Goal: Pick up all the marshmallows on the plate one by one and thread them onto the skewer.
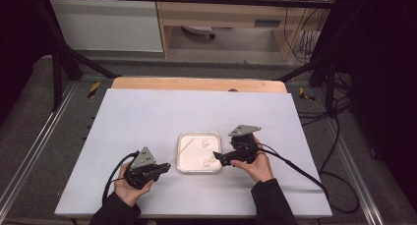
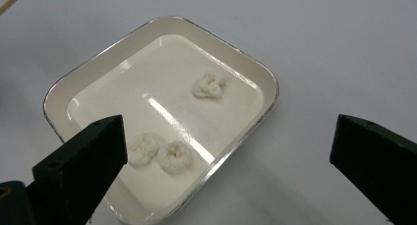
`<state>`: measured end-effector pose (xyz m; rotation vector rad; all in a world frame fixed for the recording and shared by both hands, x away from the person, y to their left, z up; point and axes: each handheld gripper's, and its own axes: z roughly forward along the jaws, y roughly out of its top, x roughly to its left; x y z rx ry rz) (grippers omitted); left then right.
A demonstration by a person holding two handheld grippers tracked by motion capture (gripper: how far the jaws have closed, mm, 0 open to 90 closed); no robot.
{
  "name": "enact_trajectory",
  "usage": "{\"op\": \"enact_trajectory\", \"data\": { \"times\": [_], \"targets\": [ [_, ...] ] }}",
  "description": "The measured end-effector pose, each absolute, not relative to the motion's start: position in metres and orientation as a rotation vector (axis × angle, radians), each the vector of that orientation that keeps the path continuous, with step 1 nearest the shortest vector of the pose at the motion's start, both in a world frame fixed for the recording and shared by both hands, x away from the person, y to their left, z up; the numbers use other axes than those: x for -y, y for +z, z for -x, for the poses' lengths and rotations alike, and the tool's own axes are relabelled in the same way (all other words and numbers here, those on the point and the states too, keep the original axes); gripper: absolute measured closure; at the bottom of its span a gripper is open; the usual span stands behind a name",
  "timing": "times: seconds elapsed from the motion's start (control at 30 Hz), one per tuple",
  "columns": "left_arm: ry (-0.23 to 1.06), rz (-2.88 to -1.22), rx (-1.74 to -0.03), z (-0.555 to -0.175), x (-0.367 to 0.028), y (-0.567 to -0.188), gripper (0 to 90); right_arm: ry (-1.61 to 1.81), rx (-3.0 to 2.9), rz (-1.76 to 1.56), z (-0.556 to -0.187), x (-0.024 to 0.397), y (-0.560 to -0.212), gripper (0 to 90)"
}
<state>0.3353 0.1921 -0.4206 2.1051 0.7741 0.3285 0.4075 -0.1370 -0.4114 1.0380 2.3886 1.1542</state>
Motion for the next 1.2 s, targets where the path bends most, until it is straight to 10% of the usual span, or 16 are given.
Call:
{"op": "enact_trajectory", "data": {
  "times": [1.2],
  "targets": [
    [0.316, -2.093, -0.788, -0.338, -0.192, -0.423, 88.5, 1.108, -2.479, -0.994, -0.459, 0.085, -0.445, 54.1]
  ]
}}
